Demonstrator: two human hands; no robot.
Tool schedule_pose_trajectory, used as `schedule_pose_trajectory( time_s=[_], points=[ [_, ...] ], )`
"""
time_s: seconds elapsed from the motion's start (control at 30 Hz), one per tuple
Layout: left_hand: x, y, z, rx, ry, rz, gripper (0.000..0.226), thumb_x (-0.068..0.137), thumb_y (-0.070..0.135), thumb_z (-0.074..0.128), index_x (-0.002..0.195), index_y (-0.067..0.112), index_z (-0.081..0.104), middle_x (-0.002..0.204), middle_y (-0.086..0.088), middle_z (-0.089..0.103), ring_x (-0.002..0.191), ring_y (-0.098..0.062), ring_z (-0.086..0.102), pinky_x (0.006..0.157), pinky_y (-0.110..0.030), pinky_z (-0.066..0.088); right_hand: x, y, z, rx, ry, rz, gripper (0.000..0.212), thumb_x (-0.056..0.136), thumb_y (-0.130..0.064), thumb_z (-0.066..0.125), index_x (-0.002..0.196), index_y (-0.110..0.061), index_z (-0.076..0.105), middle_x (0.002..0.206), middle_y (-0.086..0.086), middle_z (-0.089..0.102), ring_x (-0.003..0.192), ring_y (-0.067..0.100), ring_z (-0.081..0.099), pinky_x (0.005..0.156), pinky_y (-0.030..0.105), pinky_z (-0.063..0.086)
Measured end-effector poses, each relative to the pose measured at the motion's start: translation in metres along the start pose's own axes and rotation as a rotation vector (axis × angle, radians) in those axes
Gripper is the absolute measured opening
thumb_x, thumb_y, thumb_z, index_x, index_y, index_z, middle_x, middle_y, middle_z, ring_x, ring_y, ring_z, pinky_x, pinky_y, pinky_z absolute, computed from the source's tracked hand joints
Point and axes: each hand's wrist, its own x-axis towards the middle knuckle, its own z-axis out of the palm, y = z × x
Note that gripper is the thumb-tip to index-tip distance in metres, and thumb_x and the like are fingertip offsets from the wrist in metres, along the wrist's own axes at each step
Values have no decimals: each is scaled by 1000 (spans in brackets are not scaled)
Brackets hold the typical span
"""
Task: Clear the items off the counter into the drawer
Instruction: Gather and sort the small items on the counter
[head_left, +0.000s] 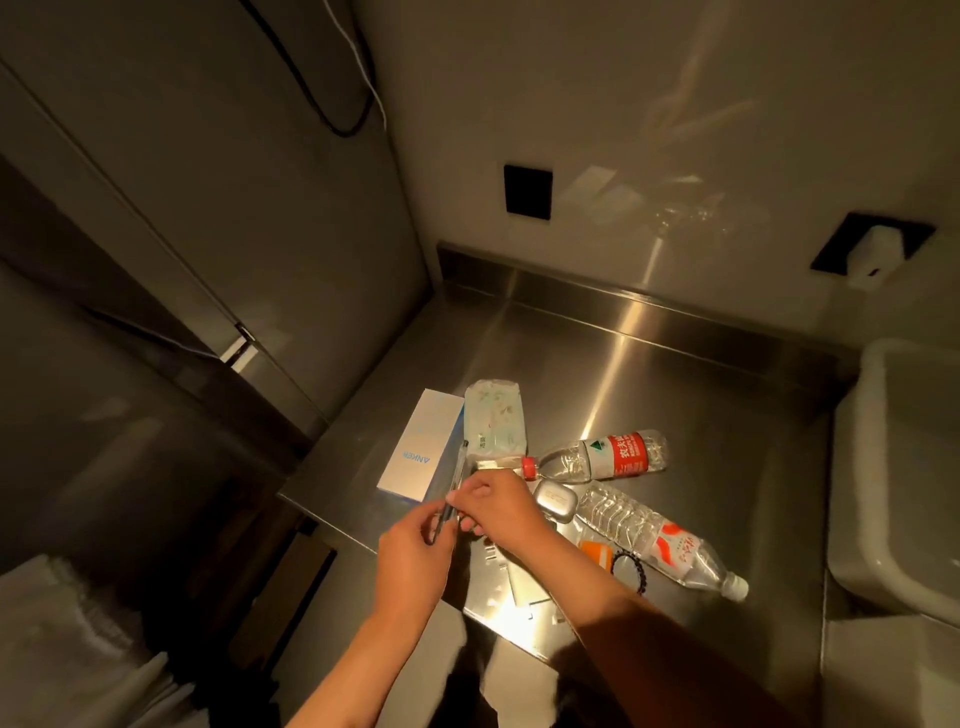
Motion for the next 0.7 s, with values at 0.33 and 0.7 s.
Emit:
schedule_pose_trajectory(
  time_s=[0.33,0.7],
  points=[
    [-23,36,41,-199,-211,163,37,90,12,72,118,36,72,80,19,73,75,3,69,67,-6,48,-50,-3,-44,-22,328,-3,10,79,-16,78,86,-11,73,75,1,72,67,17,70,69,38,60],
    [-28,66,50,-217,-488,406,34,88,10,67,107,38,74,91,21,74,88,0,69,78,-17,54,-118,-13,-77,-261,617,-57,9,78,-18,74,73,-24,71,49,-14,58,44,1,49,45,13,37]
  ],
)
